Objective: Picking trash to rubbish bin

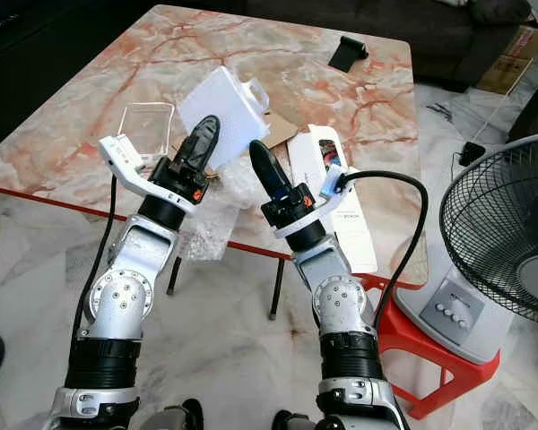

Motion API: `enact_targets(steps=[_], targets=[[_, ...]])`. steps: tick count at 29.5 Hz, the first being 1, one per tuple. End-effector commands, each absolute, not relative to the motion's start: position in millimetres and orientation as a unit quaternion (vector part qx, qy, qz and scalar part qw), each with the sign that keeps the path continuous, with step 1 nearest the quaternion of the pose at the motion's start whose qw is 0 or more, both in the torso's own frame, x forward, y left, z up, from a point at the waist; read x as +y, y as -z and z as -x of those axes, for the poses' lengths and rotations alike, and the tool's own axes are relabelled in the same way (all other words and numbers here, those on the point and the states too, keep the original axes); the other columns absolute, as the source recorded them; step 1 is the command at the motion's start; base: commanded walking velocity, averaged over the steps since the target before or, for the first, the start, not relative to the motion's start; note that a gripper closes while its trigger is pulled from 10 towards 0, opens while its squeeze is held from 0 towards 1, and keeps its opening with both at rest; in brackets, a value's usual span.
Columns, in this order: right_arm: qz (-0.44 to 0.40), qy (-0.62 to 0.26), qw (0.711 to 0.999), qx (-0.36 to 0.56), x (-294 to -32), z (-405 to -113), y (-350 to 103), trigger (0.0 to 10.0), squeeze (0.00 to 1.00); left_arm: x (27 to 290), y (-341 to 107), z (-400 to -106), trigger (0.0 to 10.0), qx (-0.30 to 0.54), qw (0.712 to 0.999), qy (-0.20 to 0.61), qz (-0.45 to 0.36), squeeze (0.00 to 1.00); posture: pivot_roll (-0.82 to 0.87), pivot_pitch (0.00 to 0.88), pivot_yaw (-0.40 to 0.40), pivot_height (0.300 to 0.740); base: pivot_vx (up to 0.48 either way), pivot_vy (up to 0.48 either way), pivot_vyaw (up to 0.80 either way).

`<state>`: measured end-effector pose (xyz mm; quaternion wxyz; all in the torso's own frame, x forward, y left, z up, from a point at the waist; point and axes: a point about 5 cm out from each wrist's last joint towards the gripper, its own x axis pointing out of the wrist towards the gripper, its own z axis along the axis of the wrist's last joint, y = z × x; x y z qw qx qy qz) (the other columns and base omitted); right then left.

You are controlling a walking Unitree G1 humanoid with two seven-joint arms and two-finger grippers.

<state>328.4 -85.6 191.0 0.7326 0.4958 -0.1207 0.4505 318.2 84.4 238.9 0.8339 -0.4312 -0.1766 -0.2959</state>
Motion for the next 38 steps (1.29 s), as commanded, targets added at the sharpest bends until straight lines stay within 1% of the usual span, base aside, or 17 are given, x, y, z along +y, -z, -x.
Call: enact_targets(steps=[1,3,10,16,21,25,26,27,29,31,32,33,35,36,37,38], targets=[[-0.490,-0.447,0.740,-0.112,-85.2,-328.0,-186.8,10.0,0.00,81.4,-248.3,-313.5,0.0,-0.194,0.821,0.308,0.440,0.00,0.10,0.152,-0.069,0.740,0.000,0.000,0.00],[-0.487,-0.439,0.747,-0.108,-85.6,-329.9,-184.0,10.0,0.00,81.2,-249.5,-312.9,0.0,-0.195,0.819,0.312,0.441,0.00,0.10,0.153,-0.069,0.740,0.000,0.000,0.00],[-0.487,-0.433,0.751,-0.106,-85.8,-331.4,-182.3,10.0,0.00,81.5,-248.8,-313.1,0.0,-0.192,0.820,0.312,0.439,0.00,0.10,0.151,-0.069,0.740,0.000,0.000,0.00],[-0.481,-0.418,0.764,-0.102,-85.5,-334.6,-179.4,10.0,0.00,80.8,-246.2,-313.1,0.0,-0.186,0.825,0.312,0.433,0.00,0.10,0.149,-0.068,0.740,0.000,0.000,0.00],[-0.480,-0.415,0.766,-0.102,-85.1,-335.4,-179.0,10.0,0.00,80.7,-245.8,-313.1,0.0,-0.185,0.825,0.312,0.433,0.00,0.10,0.149,-0.067,0.740,0.000,0.000,0.00],[-0.474,-0.380,0.788,-0.098,-86.4,-342.1,-176.8,10.0,0.00,79.5,-243.7,-313.2,0.0,-0.180,0.827,0.314,0.430,0.00,0.10,0.149,-0.067,0.740,0.000,0.000,0.00],[-0.470,-0.362,0.799,-0.095,-87.8,-345.3,-175.3,10.0,1.00,79.1,-243.4,-313.2,0.0,-0.179,0.827,0.314,0.430,0.00,0.10,0.148,-0.067,0.740,0.000,0.000,0.00],[-0.470,-0.362,0.799,-0.095,-87.8,-345.3,-175.3,10.0,1.00,79.1,-243.4,-313.2,0.0,-0.179,0.827,0.314,0.430,0.00,0.10,0.148,-0.067,0.740,0.000,0.000,0.00],[-0.455,-0.337,0.818,-0.096,-90.4,-349.9,-173.5,10.0,1.00,78.3,-243.1,-313.0,0.0,-0.178,0.828,0.315,0.429,0.00,0.10,0.148,-0.067,0.740,0.000,0.000,0.00],[-0.447,-0.330,0.826,-0.096,-91.3,-351.1,-172.9,10.0,1.00,78.0,-242.8,-313.0,0.0,-0.178,0.828,0.316,0.428,0.00,0.10,0.146,-0.067,0.740,0.000,0.000,0.00],[-0.433,-0.319,0.838,-0.095,-92.1,-352.7,-172.0,10.0,1.00,77.9,-242.8,-313.1,0.0,-0.177,0.828,0.316,0.428,0.00,0.10,0.145,-0.067,0.740,0.000,0.000,0.00],[-0.433,-0.319,0.838,-0.095,-92.1,-352.7,-172.0,10.0,1.00,77.9,-242.8,-313.1,0.0,-0.177,0.828,0.316,0.428,0.00,0.10,0.145,-0.067,0.740,0.000,0.000,0.00],[-0.406,-0.287,0.863,-0.092,-94.6,-357.2,-170.1,10.0,1.00,78.0,-242.7,-313.3,0.0,-0.177,0.828,0.316,0.428,0.00,0.10,0.146,-0.067,0.740,0.000,0.000,0.00],[-0.401,-0.277,0.868,-0.093,-95.4,-358.5,-169.9,10.0,1.00,78.0,-242.7,-313.3,0.0,-0.177,0.828,0.316,0.428,0.00,0.10,0.146,-0.067,0.740,0.000,0.000,0.00],[-0.397,-0.252,0.877,-0.097,-100.0,-361.7,-171.4,10.0,0.00,78.3,-242.2,-313.4,0.0,-0.177,0.829,0.315,0.426,0.00,0.10,0.145,-0.067,0.740,0.000,0.000,0.00],[-0.391,-0.231,0.885,-0.102,-104.1,-364.5,-172.7,10.0,0.00,78.6,-241.7,-313.6,0.0,-0.177,0.831,0.313,0.425,0.00,0.10,0.145,-0.067,0.740,0.000,0.000,0.00]])
